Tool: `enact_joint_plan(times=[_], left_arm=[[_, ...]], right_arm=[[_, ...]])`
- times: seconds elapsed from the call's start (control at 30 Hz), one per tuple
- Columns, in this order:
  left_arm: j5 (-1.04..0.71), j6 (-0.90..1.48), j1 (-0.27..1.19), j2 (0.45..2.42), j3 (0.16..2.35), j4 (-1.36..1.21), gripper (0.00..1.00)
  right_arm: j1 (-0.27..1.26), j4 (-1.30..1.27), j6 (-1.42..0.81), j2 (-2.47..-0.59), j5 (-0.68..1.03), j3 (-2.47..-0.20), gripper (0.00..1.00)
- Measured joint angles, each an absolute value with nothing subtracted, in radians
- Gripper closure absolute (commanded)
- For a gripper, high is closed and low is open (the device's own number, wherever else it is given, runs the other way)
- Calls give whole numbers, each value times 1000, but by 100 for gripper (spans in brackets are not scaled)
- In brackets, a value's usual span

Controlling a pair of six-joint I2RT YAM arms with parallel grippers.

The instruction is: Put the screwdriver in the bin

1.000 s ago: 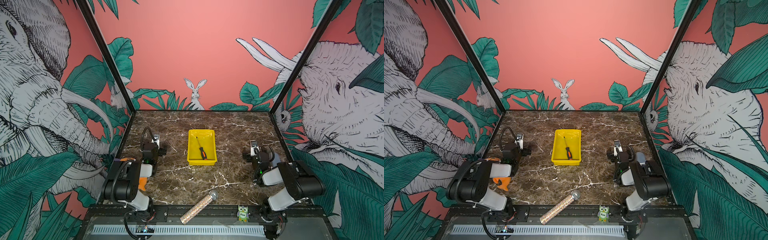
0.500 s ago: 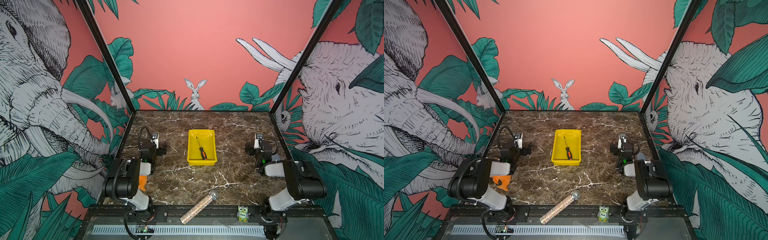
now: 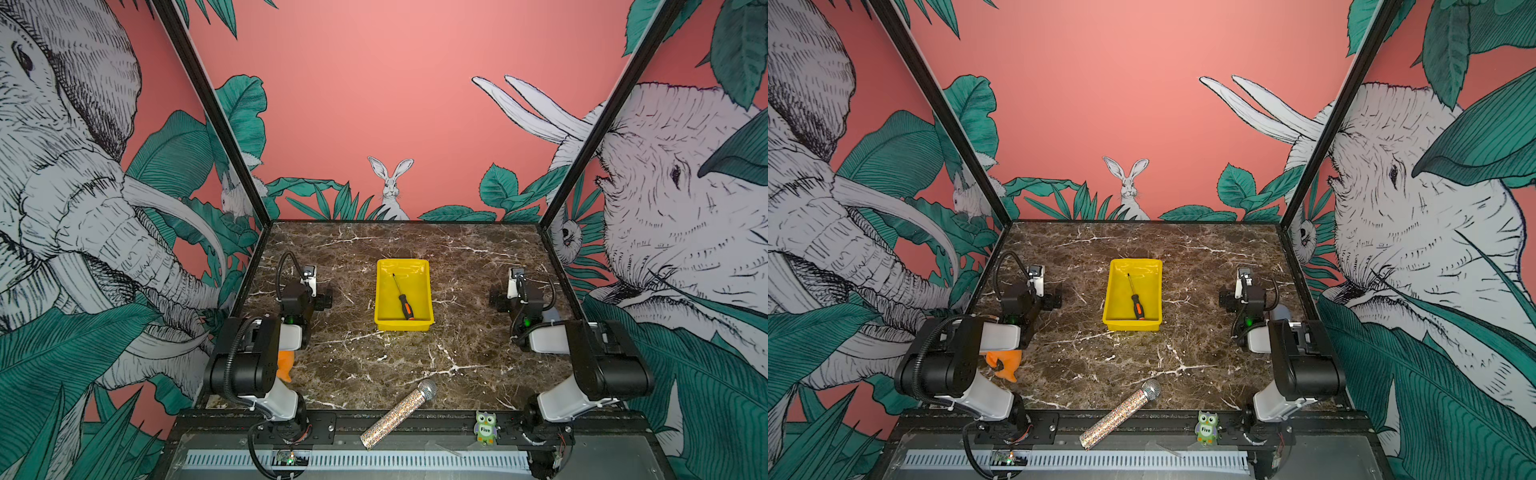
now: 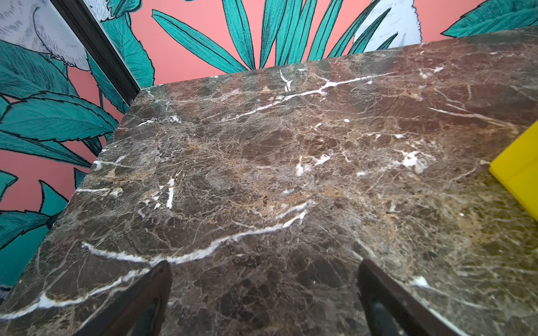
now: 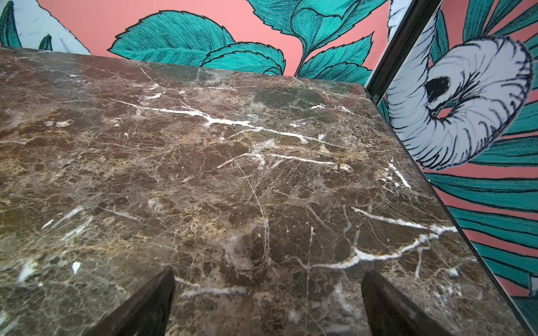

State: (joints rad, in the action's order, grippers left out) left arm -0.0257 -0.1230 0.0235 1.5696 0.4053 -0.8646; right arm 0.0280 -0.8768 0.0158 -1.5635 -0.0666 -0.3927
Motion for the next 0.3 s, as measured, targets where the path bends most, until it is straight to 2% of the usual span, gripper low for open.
enact_joint_plan(times=[0.3], left_arm=[[-25, -123, 23, 1570, 405, -864, 0]], right_arm=[[28, -876, 10, -1563, -67, -393, 1]])
